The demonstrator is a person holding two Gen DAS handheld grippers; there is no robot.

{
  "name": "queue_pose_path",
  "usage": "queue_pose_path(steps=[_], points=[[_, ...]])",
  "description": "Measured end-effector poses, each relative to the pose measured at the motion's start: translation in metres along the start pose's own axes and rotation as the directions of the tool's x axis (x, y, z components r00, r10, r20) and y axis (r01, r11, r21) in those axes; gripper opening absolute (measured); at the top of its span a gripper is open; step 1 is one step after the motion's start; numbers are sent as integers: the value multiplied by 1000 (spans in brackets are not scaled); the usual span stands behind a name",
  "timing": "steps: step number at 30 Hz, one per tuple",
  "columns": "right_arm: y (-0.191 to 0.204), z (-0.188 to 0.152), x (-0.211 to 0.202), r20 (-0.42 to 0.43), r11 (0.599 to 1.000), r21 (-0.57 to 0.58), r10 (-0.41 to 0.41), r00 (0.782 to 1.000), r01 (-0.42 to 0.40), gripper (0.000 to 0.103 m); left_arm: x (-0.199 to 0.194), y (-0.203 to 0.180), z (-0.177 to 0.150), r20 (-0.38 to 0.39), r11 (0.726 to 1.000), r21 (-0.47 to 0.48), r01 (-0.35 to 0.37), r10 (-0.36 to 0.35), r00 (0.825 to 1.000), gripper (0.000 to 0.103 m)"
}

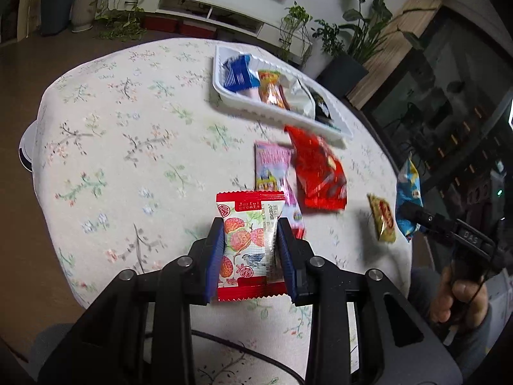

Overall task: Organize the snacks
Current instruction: 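Carry both held packets over the white tray, then lower both held packets into the white tray and open both grippers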

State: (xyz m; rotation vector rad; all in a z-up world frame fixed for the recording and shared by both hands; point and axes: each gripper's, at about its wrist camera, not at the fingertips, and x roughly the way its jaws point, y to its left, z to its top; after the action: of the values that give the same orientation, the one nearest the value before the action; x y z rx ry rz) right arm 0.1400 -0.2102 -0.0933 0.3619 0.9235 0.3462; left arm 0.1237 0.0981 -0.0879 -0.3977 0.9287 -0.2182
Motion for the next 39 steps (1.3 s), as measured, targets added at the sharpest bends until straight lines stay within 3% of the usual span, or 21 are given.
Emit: queue_pose_path(steps=[6, 11, 18, 22, 26, 32, 39], points=[[-36, 32, -21, 62, 997, 51, -53, 997, 50, 51, -9, 10, 40, 46, 1000, -15, 3, -2, 999, 30], [-55, 74, -39, 123, 993, 81, -97, 988, 87, 51, -11, 5, 91, 84, 999, 31, -8, 5, 996, 30], [-19, 157, -34, 190, 993, -55, -91, 978, 103, 51, 8, -27, 184, 124, 992, 129, -8, -8, 992, 30], [18, 192, 4, 141, 984, -161, -50, 989, 72, 51, 41, -46, 222, 85, 984, 179, -4, -11, 996, 30], [32, 208, 61, 25, 982, -190, -13, 1000, 18, 51, 88, -48, 243, 29, 984, 177, -16, 11, 1000, 30], [36, 209, 137, -106, 975, -218, -71, 992, 47, 51, 143, -42, 249, -25, 985, 171, -23, 28, 999, 30], [23, 207, 186, -160, 963, -242, -159, 974, 118, 52, 199, -42, 239, -75, 974, 214, -80, 98, 992, 30]])
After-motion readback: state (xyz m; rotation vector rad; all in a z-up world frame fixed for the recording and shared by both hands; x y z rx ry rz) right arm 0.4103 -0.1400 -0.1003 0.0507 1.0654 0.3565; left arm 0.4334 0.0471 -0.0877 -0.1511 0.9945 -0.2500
